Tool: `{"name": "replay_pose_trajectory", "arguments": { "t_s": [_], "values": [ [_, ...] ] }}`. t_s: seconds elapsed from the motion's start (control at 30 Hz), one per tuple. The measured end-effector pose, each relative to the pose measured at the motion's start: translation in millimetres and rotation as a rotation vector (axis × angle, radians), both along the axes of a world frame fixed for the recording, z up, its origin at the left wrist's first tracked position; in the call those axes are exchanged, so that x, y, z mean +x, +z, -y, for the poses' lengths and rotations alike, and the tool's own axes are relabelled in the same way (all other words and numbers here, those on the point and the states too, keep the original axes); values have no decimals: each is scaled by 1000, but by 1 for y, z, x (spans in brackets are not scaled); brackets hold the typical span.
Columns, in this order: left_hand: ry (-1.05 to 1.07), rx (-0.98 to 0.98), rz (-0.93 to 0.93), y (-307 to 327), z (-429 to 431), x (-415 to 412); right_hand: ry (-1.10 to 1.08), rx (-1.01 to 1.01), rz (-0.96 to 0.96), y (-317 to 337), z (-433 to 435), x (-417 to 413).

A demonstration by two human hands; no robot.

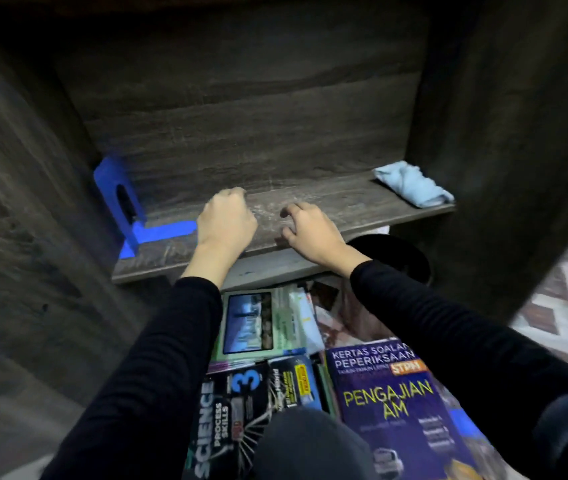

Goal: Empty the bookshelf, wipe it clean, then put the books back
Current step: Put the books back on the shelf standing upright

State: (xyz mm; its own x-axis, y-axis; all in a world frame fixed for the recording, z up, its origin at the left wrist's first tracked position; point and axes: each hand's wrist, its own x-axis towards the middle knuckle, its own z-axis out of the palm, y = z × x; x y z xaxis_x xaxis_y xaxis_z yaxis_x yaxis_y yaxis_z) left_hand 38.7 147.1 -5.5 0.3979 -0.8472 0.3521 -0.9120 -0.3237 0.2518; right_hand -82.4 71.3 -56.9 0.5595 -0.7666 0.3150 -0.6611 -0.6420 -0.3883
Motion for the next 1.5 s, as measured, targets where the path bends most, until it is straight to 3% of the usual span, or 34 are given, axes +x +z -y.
{"name": "replay_pose_trajectory", "arguments": {
  "t_s": [0.37,0.6,0.87,1.13,1.33,1.5],
  "values": [
    [-186,391,-13,-80,14,-109,-206,131,-8,-72,-12,-125],
    [-262,645,-86,-163,15,-152,-326,372,-151,-156,-15,-181],
    [-179,849,-287,-256,-1,-154,-449,675,-293,-239,-26,-227],
    [0,805,-705,-327,-8,-139,-677,1062,-83,-305,-38,-255],
    [162,699,-857,-365,7,-144,-686,1126,147,-340,-32,-250],
    [325,564,-885,-372,18,-147,-735,1116,232,-327,-22,-234]
  ]
}}
